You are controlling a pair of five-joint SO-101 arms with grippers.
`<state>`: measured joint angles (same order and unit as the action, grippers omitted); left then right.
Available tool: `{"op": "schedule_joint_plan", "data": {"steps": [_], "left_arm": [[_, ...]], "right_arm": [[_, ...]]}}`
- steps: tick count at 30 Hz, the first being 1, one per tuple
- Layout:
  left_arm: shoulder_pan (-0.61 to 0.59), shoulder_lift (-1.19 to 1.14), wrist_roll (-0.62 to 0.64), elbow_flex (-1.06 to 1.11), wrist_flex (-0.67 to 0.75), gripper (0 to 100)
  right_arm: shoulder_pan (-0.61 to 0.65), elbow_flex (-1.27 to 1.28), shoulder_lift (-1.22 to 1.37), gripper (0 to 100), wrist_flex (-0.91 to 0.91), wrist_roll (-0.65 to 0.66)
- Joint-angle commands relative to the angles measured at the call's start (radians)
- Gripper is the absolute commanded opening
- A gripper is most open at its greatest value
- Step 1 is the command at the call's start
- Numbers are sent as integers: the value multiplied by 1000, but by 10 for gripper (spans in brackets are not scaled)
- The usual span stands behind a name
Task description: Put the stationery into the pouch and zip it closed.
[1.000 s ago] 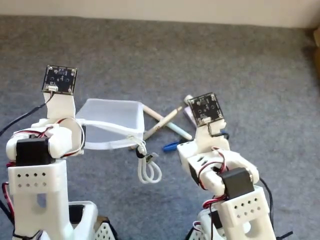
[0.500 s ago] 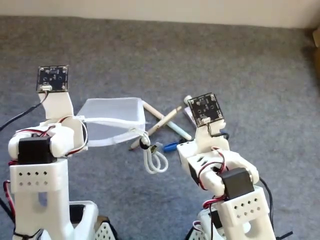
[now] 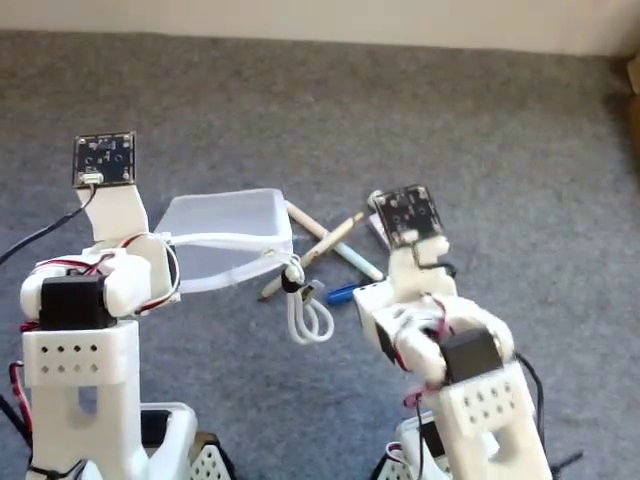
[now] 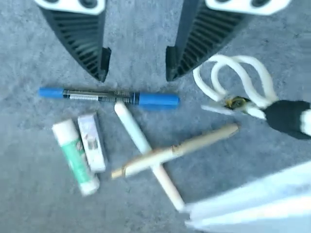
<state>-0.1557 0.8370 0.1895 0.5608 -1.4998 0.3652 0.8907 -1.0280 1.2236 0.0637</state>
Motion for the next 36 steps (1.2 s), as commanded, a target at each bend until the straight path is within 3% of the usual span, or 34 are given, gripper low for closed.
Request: {"op": "schedule_joint_plan", "data": {"steps": [1,16,29,36], "left_arm": [[-7,-21,11,2,-3,7],[-8,-16,15,67,57,7],[-10,-16,15,76,69,7],[-15,-16,15,76,68,7]], "right_arm": [[-8,-116,145,180,7,-8],[-22,-387,503,180,47,5],[-25,-630,806,180,47,155],[-127,-733,924,180,41,190]]}}
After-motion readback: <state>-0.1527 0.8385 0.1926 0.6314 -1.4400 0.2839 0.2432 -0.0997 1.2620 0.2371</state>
